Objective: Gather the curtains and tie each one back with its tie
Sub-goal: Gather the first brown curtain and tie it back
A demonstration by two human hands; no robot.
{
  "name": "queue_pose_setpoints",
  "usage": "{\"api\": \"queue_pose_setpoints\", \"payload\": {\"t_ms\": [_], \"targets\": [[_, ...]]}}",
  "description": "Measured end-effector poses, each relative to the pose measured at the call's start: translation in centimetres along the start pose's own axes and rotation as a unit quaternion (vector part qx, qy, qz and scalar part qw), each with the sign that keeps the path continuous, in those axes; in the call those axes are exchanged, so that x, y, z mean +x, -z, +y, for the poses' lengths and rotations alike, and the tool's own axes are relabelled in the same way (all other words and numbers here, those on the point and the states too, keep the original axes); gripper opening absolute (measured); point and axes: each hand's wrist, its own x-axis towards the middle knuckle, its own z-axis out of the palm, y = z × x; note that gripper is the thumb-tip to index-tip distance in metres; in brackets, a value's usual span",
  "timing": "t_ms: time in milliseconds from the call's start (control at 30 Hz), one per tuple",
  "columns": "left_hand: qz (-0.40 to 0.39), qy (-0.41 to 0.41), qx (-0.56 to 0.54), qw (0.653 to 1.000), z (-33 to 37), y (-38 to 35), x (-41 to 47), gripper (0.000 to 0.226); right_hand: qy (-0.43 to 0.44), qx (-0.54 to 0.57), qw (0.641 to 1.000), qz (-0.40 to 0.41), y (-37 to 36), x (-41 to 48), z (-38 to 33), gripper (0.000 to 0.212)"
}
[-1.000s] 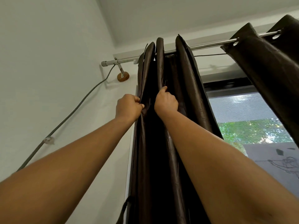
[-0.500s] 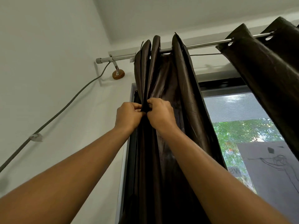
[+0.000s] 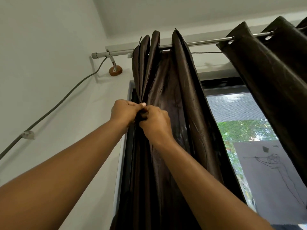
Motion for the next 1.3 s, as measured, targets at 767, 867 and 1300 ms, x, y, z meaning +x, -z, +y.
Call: {"api": "queue_pose_setpoints", "payload": {"t_ms": [767, 867, 1300], "targets": [[0.051, -0.153, 0.156, 0.974, 1.7, -1.7, -0.1, 0.012, 0.026, -0.187, 0.982, 0.003, 4.3, 6.6, 2.1, 0.013], [0.043, -0.146, 0.155, 0.976, 1.8, -1.5, -0.2, 0.014, 0.059, -0.135, 0.989, 0.024, 3.4, 6.3, 1.7, 0.013], [0.040, -0.051, 0.054, 0.996, 0.5, -0.6, 0.9, 0.019, 0.049, -0.026, 0.990, -0.131, 2.3, 6.3, 1.1, 0.034]]}}
